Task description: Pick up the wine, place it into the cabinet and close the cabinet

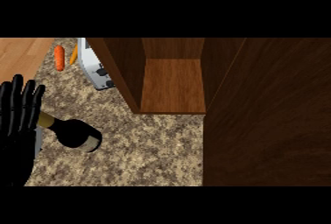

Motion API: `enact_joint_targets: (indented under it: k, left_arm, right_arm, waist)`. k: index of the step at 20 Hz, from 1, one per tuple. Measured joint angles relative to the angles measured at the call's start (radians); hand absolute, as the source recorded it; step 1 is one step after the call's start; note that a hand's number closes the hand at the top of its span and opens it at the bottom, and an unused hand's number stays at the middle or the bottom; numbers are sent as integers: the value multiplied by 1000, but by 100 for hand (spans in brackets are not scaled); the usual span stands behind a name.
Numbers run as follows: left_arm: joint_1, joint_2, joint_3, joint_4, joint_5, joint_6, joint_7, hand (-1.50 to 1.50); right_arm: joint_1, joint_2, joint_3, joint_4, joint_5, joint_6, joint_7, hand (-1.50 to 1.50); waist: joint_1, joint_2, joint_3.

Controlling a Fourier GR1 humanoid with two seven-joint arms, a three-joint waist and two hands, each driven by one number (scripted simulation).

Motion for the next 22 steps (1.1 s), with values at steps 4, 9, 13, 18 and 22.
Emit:
enact_joint_targets:
  k: [4, 9, 13, 18, 22]
  left_arm:
    - [-86, 47, 23, 44, 114, -84, 54, -150]
    - [-161, 66, -4, 141, 320, -199, 171, -150]
    - [-186, 88, -3, 102, 474, -215, 331, -150]
    - [-227, 109, 7, -13, 588, -141, 513, -150]
    - [-242, 128, 12, -132, 639, -58, 641, -150]
  right_arm:
    - [30, 18, 15, -23, 12, -6, -10, -150]
    - [88, 12, 102, -69, -53, 75, 26, -150]
    - [179, -9, 171, -186, -108, 127, 103, -150]
    - [264, -30, 200, -315, -154, 149, 180, -150]
    - [275, -35, 208, -329, -151, 151, 207, -150]
  waist:
    - [-12, 0, -2]
    - [-30, 1, -3]
    - [-24, -4, -3]
    - [-16, -5, -3]
    - [-12, -4, -3]
